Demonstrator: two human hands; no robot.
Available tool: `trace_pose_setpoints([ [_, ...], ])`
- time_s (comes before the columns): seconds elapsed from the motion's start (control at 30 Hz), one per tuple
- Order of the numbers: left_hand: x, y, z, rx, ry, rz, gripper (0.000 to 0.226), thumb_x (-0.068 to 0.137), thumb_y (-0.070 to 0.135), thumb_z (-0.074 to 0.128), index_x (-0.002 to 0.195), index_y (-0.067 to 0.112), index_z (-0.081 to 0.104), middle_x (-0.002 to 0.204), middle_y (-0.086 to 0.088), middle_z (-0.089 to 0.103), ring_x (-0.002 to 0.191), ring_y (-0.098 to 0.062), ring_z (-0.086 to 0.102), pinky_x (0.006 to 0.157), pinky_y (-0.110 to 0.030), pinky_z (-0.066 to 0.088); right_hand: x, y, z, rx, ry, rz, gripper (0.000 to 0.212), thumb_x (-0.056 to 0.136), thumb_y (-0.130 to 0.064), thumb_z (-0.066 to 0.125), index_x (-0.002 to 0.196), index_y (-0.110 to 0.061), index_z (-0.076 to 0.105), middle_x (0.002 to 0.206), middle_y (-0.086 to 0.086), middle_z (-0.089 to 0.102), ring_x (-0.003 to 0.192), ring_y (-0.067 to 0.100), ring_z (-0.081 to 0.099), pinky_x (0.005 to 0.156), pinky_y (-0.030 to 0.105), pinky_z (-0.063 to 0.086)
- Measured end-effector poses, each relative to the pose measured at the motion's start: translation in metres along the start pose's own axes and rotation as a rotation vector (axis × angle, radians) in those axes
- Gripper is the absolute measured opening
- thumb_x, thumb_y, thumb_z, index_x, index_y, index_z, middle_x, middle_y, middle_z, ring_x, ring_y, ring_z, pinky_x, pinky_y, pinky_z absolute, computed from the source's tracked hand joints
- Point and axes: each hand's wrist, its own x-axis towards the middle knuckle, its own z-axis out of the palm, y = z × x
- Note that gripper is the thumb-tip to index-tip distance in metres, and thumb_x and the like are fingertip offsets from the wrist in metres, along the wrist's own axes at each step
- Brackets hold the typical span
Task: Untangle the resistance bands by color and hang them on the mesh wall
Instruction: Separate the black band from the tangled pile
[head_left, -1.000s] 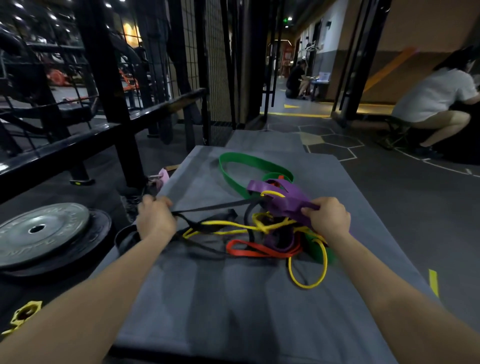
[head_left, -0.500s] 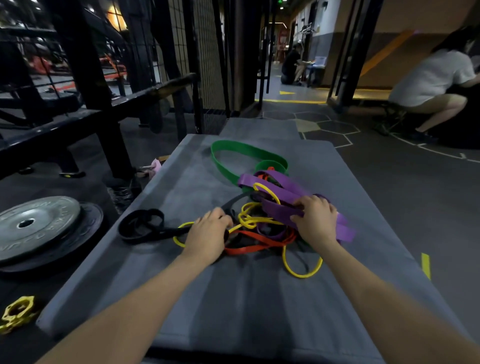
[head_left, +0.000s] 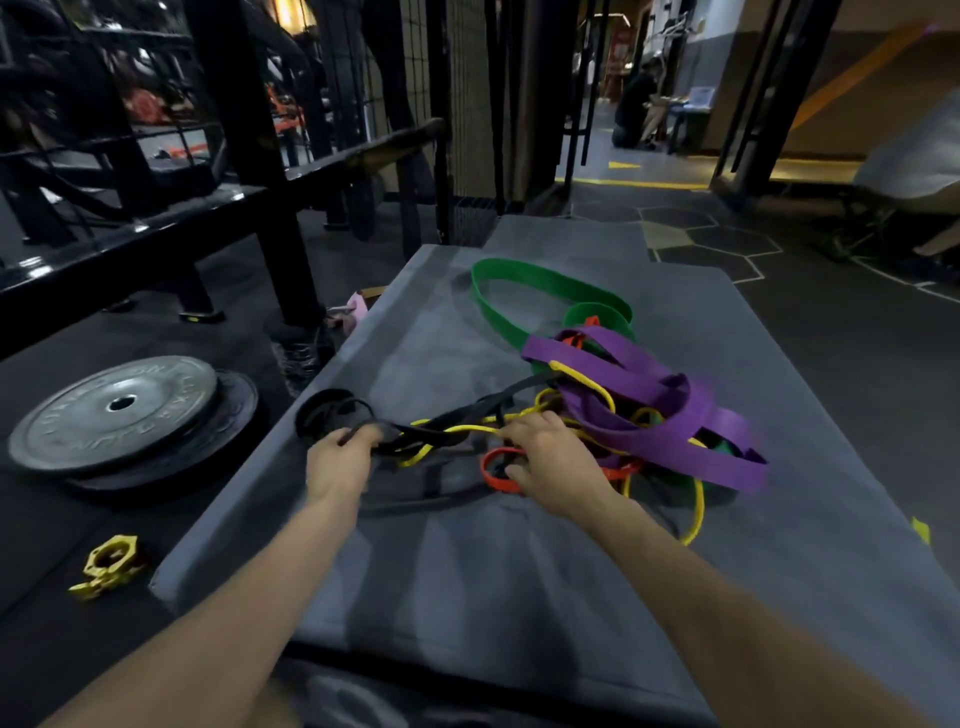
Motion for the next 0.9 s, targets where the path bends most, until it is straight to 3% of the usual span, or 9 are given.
trace_pose_setpoints([
  [0.1, 0.004, -0.009, -0.002, -0.054, 0.021, -0.018, 0.028, 0.075, 0.018, 0.065, 0.052, 0.014, 0.050, 0.049, -0.004, 0.034, 0.049, -0.022, 0.029, 0.048, -0.029, 0.022, 0.004, -0.006, 0.013, -0.046, -0.027, 0.009, 0.056, 0.080, -0.023, 0.058, 0.133, -0.012, 0.044, 0.134, 0.007, 0.047, 0.125, 0.028, 0.038, 0.111, 0.033, 0.028],
  [0.2, 0.006, -0.016, -0.002, -0.054, -0.020, -0.005, 0.027, 0.077, 0.018, 0.064, 0.052, 0.016, 0.054, 0.042, 0.003, 0.039, 0.048, -0.019, 0.030, 0.048, -0.032, 0.022, 0.010, -0.006, 0.021, 0.012, 0.017, 0.068, 0.051, 0.088, -0.029, 0.052, 0.134, -0.010, 0.044, 0.131, 0.011, 0.048, 0.124, 0.031, 0.038, 0.109, 0.036, 0.028],
  [0.33, 0.004, -0.022, -0.002, 0.170, -0.135, 0.111, 0.016, 0.079, 0.014, 0.066, 0.064, 0.017, 0.060, 0.056, 0.002, 0.055, 0.050, -0.011, 0.047, 0.050, -0.024, 0.035, 0.021, -0.013, 0.035, -0.025, 0.029, 0.121, 0.037, 0.089, -0.046, 0.051, 0.103, -0.015, 0.064, 0.109, 0.010, 0.051, 0.111, 0.032, 0.042, 0.099, 0.036, 0.029],
  [0.4, 0.005, -0.024, -0.003, 0.244, -0.191, 0.201, 0.013, 0.074, 0.011, 0.072, 0.069, 0.020, 0.063, 0.064, 0.003, 0.062, 0.058, -0.005, 0.054, 0.058, -0.017, 0.041, 0.023, -0.019, 0.036, 0.107, 0.069, 0.165, 0.035, 0.086, -0.048, 0.055, 0.089, -0.015, 0.066, 0.099, 0.007, 0.049, 0.107, 0.029, 0.042, 0.094, 0.033, 0.029],
  [0.5, 0.007, -0.026, -0.007, 0.212, -0.293, 0.268, 0.022, 0.064, 0.016, 0.083, 0.066, 0.022, 0.062, 0.064, 0.004, 0.062, 0.062, -0.010, 0.053, 0.064, -0.024, 0.041, 0.016, -0.021, 0.027, 0.377, 0.344, 0.148, 0.035, 0.081, -0.048, 0.052, 0.071, -0.015, 0.061, 0.079, 0.003, 0.053, 0.087, 0.024, 0.051, 0.081, 0.031, 0.029],
  [0.6, 0.004, -0.024, -0.011, 0.248, -0.347, 0.284, 0.030, 0.063, 0.038, 0.083, 0.066, 0.016, 0.063, 0.059, 0.004, 0.059, 0.057, -0.010, 0.048, 0.059, -0.025, 0.038, 0.003, -0.006, 0.007, 0.540, 0.680, 0.323, 0.027, 0.086, -0.038, 0.054, 0.071, -0.016, 0.052, 0.074, 0.005, 0.052, 0.078, 0.027, 0.052, 0.075, 0.037, 0.038],
  [0.7, -0.001, -0.016, -0.016, 0.579, -0.155, 0.347, 0.038, 0.075, 0.056, 0.066, 0.073, 0.018, 0.065, 0.065, 0.007, 0.059, 0.067, -0.015, 0.053, 0.061, -0.027, 0.038, -0.008, 0.015, -0.006, 0.495, 0.782, 0.483, 0.022, 0.090, -0.025, 0.059, 0.078, -0.007, 0.054, 0.085, 0.018, 0.055, 0.081, 0.031, 0.051, 0.071, 0.035, 0.039],
  [0.83, -0.009, -0.011, -0.010, 0.903, 0.025, 0.664, 0.013, 0.082, 0.030, 0.063, 0.091, 0.021, 0.064, 0.101, -0.002, 0.060, 0.102, -0.023, 0.051, 0.080, -0.034, 0.041, -0.018, 0.022, -0.007, 0.313, 0.707, 0.469, 0.020, 0.088, -0.017, 0.061, 0.081, 0.002, 0.057, 0.090, 0.018, 0.053, 0.082, 0.030, 0.049, 0.066, 0.023, 0.025],
  [0.9, -0.012, -0.017, 0.000, 1.031, -0.001, 0.782, 0.027, 0.080, 0.012, 0.058, 0.105, 0.020, 0.060, 0.115, -0.005, 0.051, 0.111, -0.026, 0.044, 0.091, -0.034, 0.035, -0.022, 0.023, -0.009, 0.270, 0.709, 0.472, 0.019, 0.088, -0.016, 0.061, 0.080, 0.002, 0.058, 0.089, 0.014, 0.050, 0.084, 0.028, 0.049, 0.065, 0.021, 0.023],
])
